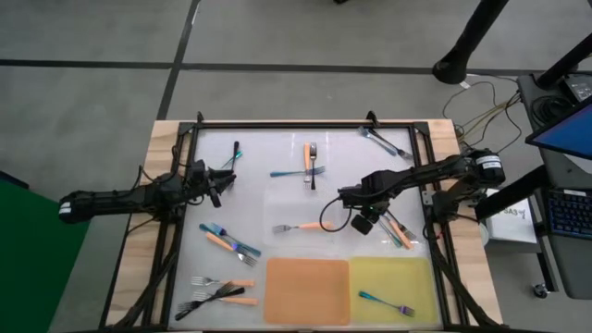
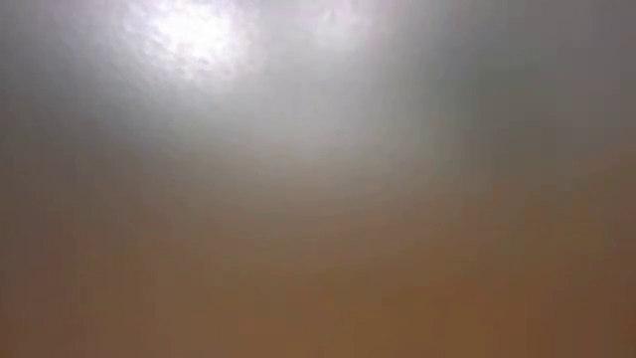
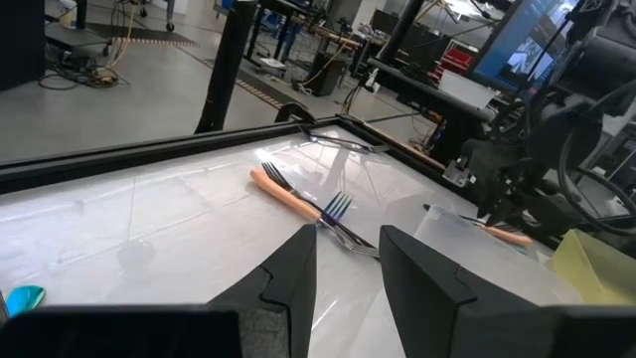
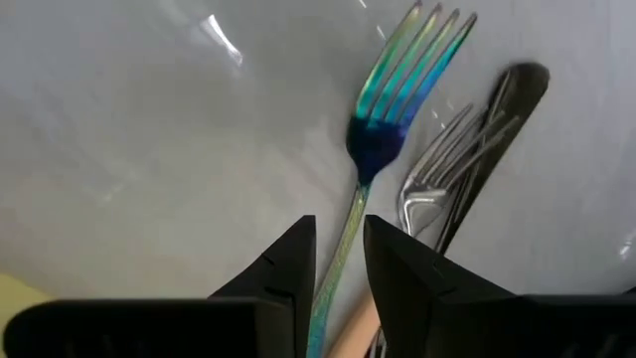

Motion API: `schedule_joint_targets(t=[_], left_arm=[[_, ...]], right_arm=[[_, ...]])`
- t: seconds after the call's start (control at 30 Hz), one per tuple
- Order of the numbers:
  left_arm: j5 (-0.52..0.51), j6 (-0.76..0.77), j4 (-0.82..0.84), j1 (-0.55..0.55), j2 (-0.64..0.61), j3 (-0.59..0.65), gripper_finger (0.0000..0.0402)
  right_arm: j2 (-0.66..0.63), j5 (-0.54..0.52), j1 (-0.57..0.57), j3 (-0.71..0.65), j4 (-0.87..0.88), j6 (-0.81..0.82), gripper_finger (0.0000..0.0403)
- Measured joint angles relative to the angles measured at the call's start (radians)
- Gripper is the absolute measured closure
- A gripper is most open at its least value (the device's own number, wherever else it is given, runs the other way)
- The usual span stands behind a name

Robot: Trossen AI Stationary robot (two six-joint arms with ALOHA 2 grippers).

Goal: Sort silverware by color (type)
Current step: Put the orange fork into the transparent bin

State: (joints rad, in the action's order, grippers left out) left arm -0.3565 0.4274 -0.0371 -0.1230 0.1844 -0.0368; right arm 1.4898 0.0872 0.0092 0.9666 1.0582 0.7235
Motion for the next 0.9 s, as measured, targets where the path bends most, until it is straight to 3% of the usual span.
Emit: schedule_joint_targets(t=[0.33,0.5,0.9], left_arm=[[0.000,0.000,0.000,0.000,0.000,0.000,0.0306],[0.000,0.000,0.000,0.000,0.000,0.000,0.0306],[0.000,0.000,0.000,0.000,0.000,0.000,0.0306]], right_arm=[[-0.135,0.002,-0.001,-0.131,-0.006,0.105,0.0310],[-0.215,0.052,-0.001,-0.196,-0.061,0.196,0.0316],[-0.225,0.051,-0.001,-0.291,-0.105,0.224,0.0326]])
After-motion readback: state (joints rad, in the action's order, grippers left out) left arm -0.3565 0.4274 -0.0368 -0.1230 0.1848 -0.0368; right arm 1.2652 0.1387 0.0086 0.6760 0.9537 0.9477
